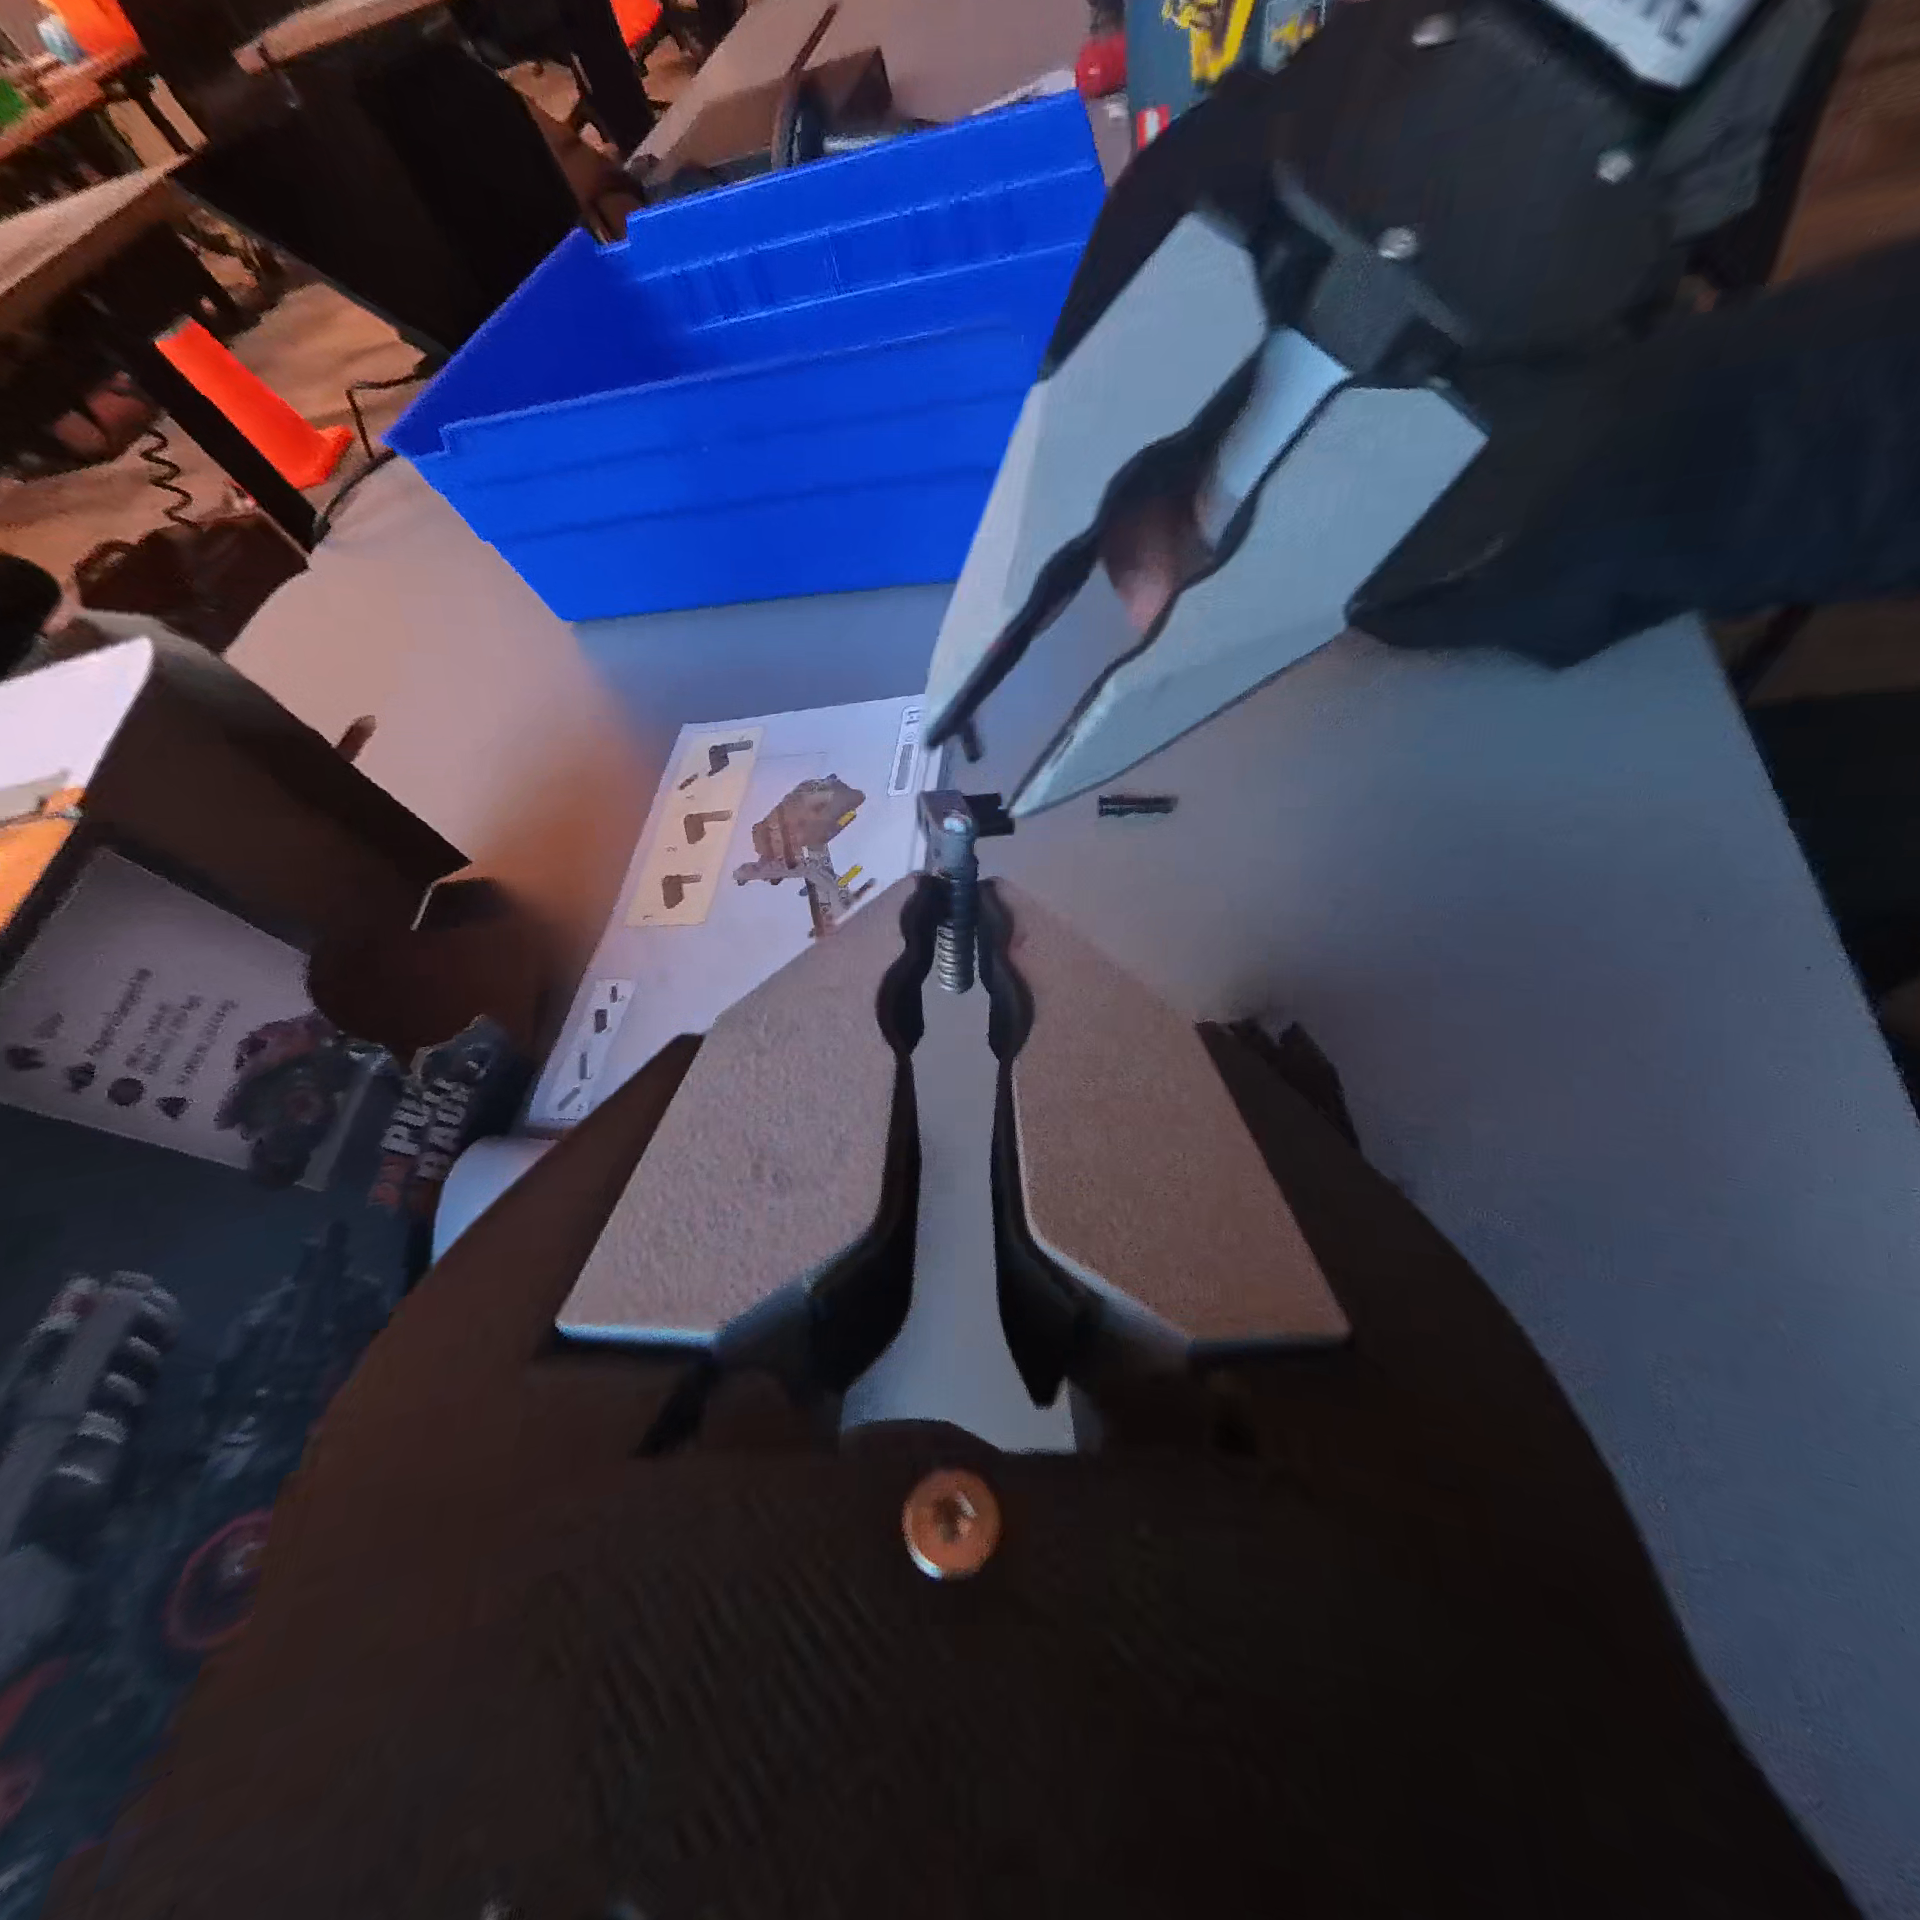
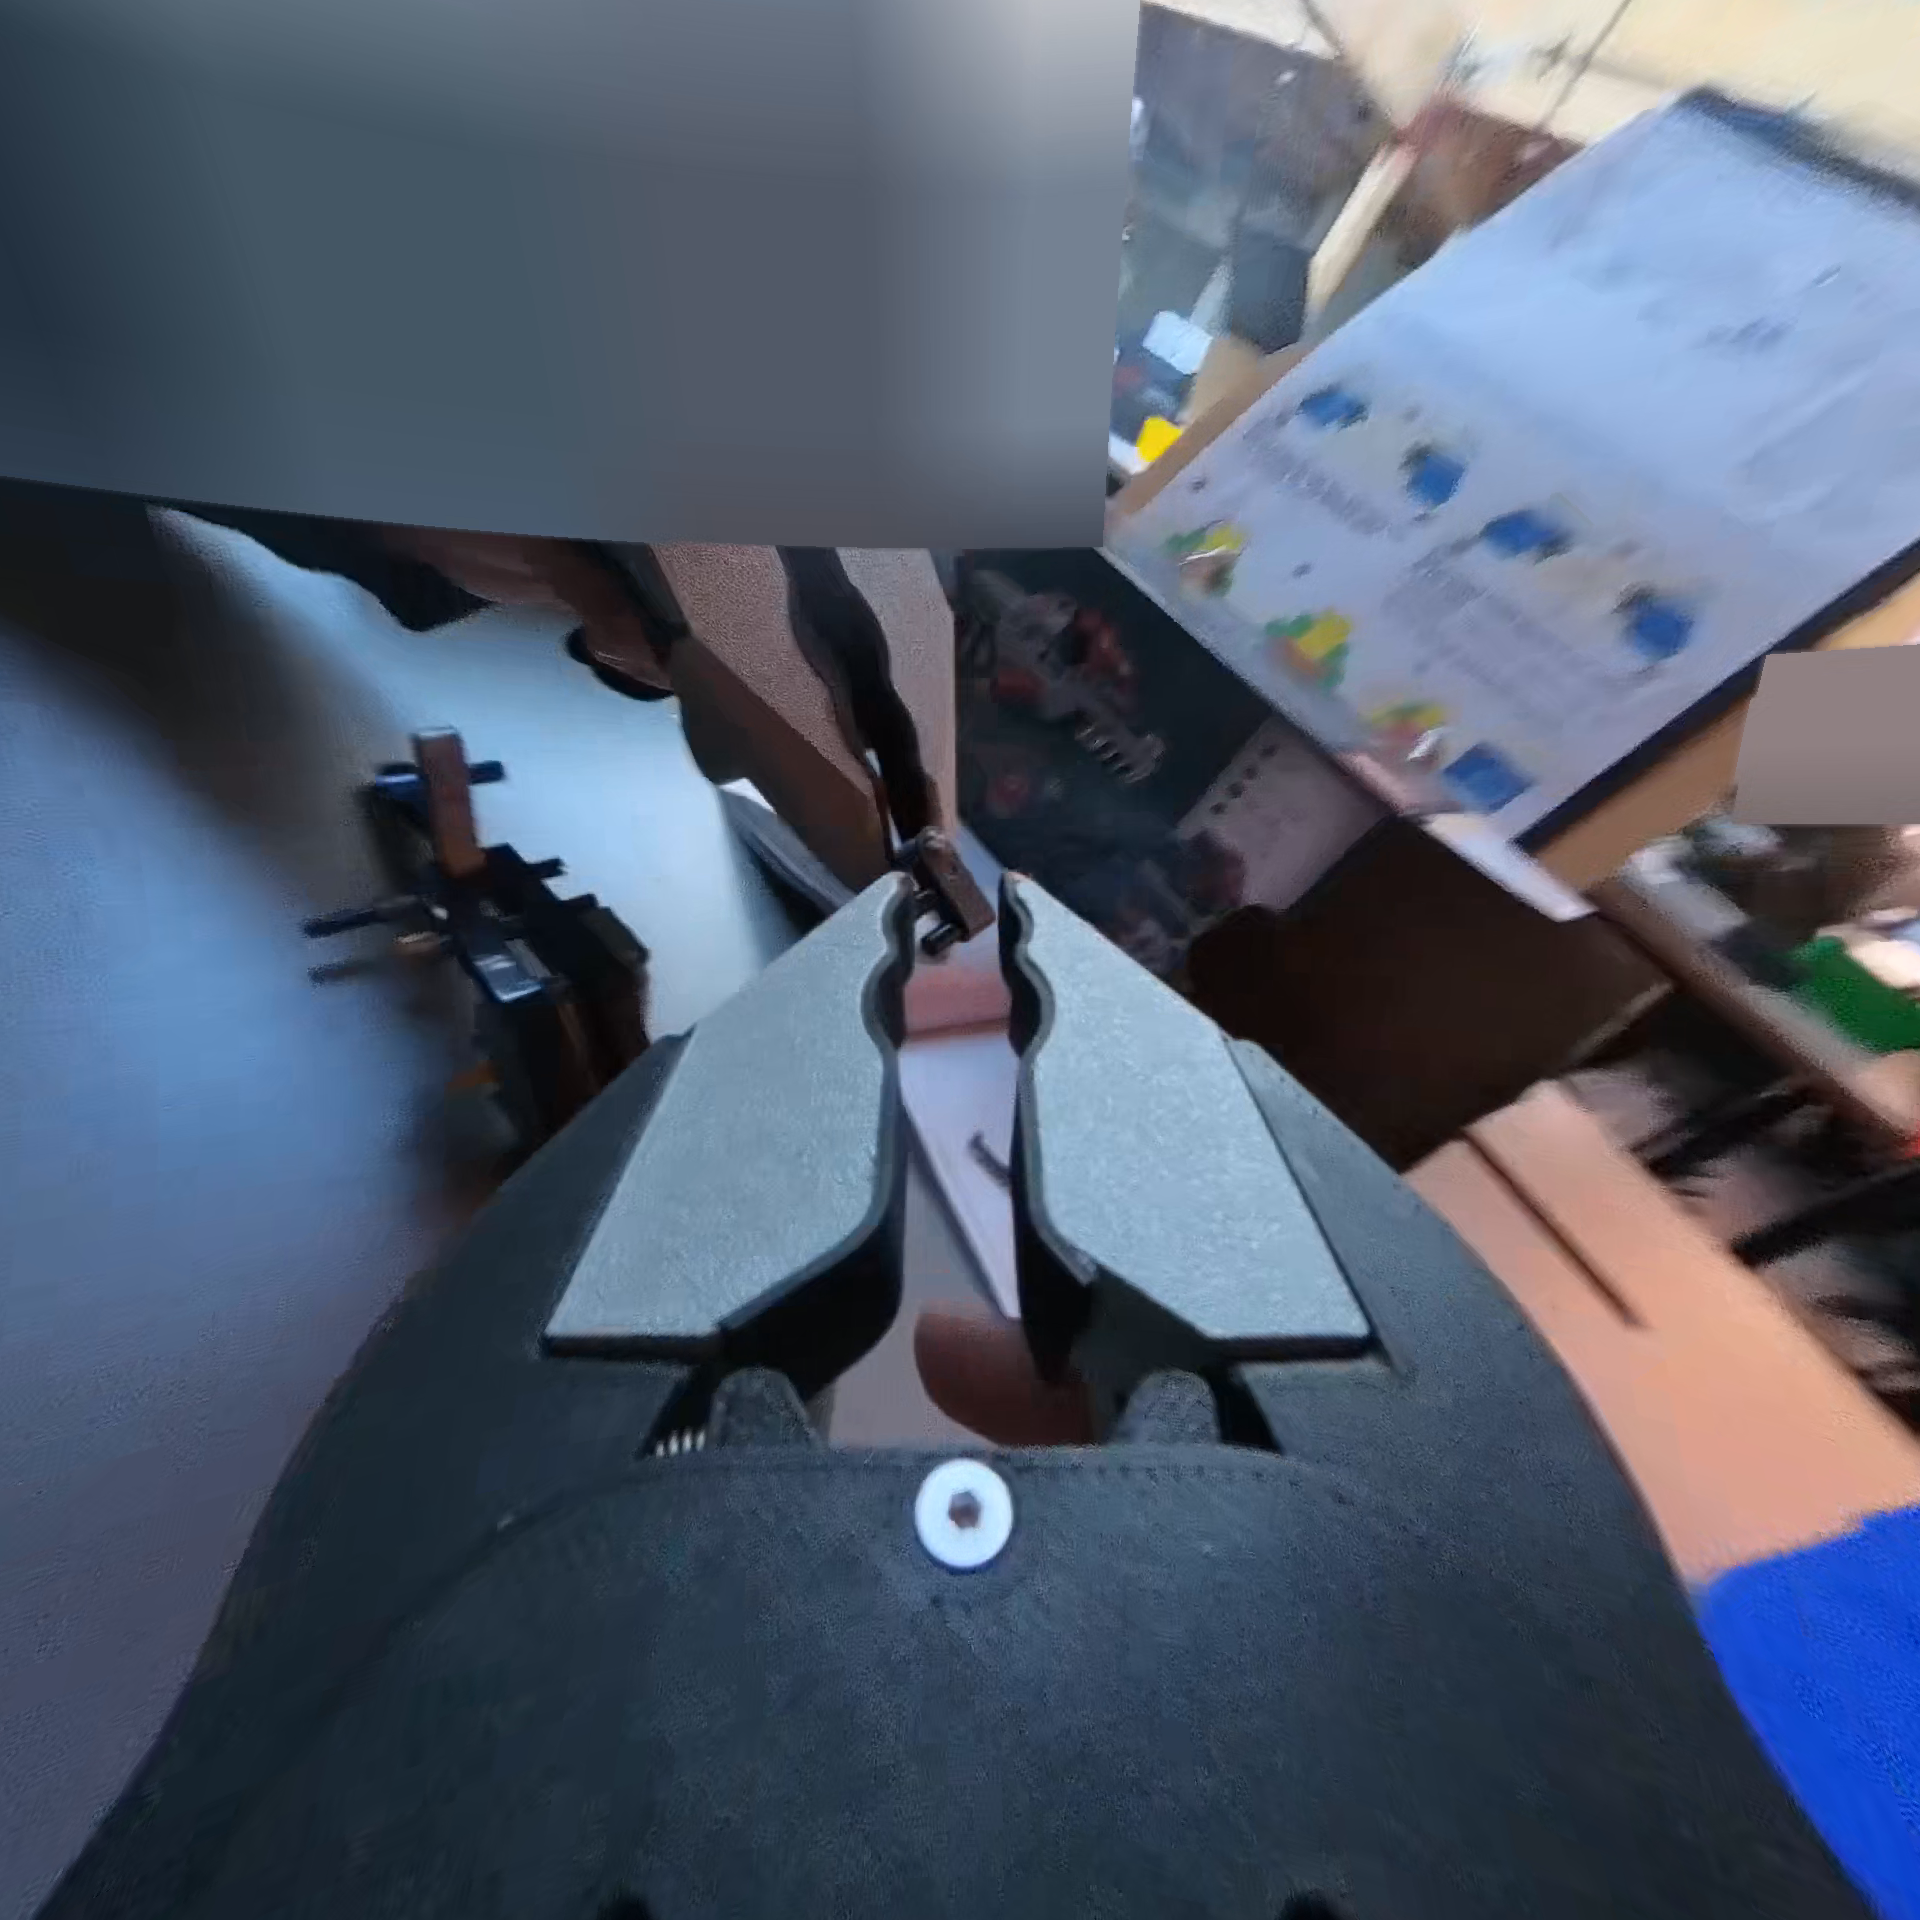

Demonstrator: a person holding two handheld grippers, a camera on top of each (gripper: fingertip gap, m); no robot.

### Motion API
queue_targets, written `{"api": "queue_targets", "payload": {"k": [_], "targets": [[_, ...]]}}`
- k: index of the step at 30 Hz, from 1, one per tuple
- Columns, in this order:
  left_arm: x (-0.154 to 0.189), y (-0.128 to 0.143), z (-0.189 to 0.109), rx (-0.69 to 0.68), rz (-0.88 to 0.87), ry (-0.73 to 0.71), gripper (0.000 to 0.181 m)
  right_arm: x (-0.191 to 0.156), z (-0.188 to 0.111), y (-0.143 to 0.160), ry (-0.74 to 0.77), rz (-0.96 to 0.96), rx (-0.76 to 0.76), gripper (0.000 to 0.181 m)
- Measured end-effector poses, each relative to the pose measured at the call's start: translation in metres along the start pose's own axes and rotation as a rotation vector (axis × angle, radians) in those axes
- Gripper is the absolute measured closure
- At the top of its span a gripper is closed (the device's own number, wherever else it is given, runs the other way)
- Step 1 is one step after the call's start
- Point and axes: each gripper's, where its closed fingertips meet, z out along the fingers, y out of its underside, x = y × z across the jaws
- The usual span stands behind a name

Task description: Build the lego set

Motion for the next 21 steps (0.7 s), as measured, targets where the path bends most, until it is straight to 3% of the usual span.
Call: {"api": "queue_targets", "payload": {"k": [3,6,10,21], "targets": [[0.006,-0.001,0.0,-0.013,-0.027,0.041,0.176,0.004,-0.001,-0.001,0.0,0.033,0.027,0.157],[0.013,-0.004,-0.001,0.001,-0.17,0.132,0.176,-0.009,-0.004,-0.008,0.016,-0.152,0.034,0.162],[0.016,-0.003,-0.002,0.006,-0.335,0.236,0.176,-0.019,0.004,0.003,0.042,-0.309,-0.067,0.152],[0.021,0.007,0.001,-0.033,-0.504,0.358,0.177,-0.019,0.007,0.015,0.115,-0.525,-0.146,0.168]]}}
